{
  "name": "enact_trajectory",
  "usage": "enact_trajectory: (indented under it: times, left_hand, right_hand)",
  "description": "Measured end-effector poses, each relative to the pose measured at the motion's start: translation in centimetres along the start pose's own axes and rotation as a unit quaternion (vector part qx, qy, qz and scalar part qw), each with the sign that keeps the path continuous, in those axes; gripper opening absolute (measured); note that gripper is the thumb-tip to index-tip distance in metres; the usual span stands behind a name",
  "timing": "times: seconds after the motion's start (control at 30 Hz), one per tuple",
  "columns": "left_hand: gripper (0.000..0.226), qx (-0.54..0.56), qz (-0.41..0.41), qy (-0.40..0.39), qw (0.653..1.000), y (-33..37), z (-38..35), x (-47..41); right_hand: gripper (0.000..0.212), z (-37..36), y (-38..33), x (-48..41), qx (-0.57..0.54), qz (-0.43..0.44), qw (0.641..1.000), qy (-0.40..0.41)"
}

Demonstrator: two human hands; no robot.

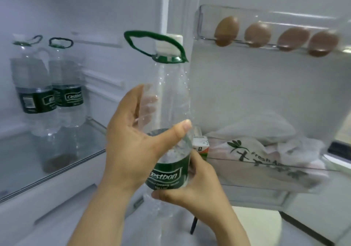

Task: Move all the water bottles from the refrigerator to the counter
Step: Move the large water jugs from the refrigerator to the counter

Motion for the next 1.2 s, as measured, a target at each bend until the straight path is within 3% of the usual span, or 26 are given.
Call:
enact_trajectory:
  times: [0.27,0.63,0.9,1.07,1.2]
  left_hand:
    - [0.082,0.027,0.028,-0.027,0.999,3.9,-8.3,3.9]
    - [0.09,0.146,0.038,-0.17,0.974,9.7,-24.1,10.4]
    - [0.087,0.312,0.066,-0.289,0.903,13.3,-37.1,15.3]
    - [0.08,0.395,0.064,-0.37,0.839,15.4,-44.1,17.9]
    - [0.089,0.449,0.063,-0.422,0.785,17.3,-48.9,20.1]
  right_hand:
    - [0.078,9.2,2.4,7.0,0.01,-0.008,0.997,0.071]
    - [0.072,22.6,7.0,19.6,0.075,-0.104,0.964,0.231]
    - [0.071,31.1,10.0,29.2,0.073,-0.208,0.89,0.398]
    - [0.081,34.6,11.1,33.6,0.079,-0.254,0.829,0.493]
    - [0.078,36.5,11.2,36.9,0.096,-0.289,0.77,0.56]
Point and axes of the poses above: each hand's wrist, its own x-axis away from the middle knuckle, its own z-axis out of the back of the hand, y = z × x, the point moved 4 cm from there along -x, towards the middle knuckle, and after that the axes turned 7 degrees about -z, right-handed, at the moved point
